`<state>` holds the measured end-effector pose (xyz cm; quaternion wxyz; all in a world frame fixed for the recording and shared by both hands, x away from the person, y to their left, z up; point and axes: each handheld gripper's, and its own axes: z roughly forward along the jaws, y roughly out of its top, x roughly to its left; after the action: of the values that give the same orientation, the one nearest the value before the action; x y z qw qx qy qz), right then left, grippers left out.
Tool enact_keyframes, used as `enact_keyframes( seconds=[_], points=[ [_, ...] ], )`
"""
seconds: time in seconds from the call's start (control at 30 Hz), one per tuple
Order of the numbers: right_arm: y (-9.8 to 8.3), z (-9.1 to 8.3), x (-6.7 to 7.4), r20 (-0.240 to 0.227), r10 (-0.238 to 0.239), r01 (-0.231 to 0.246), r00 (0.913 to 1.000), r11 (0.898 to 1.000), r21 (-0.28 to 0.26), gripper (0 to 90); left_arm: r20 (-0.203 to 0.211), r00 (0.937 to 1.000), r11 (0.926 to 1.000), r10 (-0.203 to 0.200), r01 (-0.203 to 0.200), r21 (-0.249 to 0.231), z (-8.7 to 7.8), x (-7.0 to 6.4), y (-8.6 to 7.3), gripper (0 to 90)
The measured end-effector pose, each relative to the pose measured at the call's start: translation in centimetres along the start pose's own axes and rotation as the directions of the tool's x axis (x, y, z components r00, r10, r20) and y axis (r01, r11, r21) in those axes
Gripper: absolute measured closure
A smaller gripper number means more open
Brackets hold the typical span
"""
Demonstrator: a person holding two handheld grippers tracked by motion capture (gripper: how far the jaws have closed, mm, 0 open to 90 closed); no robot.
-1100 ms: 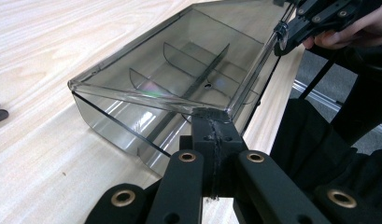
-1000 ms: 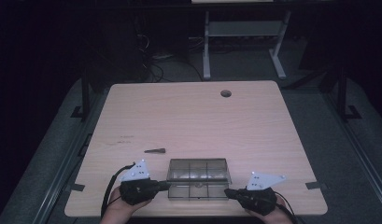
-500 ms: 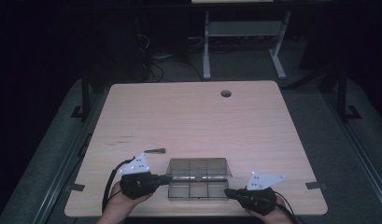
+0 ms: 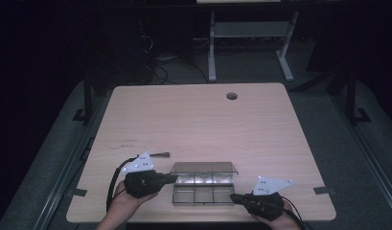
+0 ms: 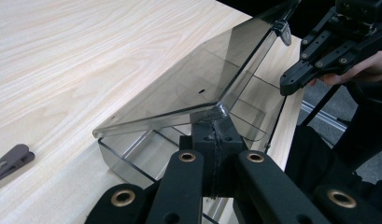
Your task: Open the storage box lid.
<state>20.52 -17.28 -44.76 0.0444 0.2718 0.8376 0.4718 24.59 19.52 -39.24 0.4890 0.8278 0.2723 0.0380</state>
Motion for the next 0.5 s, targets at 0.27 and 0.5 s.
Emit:
enact_keyframes(
  seconds=[0.27,0.5],
  points=[
    [0.0,0.0,0.0,0.0,-0.003,0.003,1.0,1.0,-0.001,89.8,-0.003,0.9999,0.9997,0.016,-0.016,-0.016,0.0,0.4,0.8,89.9],
    [0.0,0.1,0.0,-0.002,-0.002,0.002,1.0,1.0,-0.002,89.7,-0.005,0.9998,0.9992,0.021,-0.022,-0.034,-0.1,0.7,1.3,89.9]
  ],
)
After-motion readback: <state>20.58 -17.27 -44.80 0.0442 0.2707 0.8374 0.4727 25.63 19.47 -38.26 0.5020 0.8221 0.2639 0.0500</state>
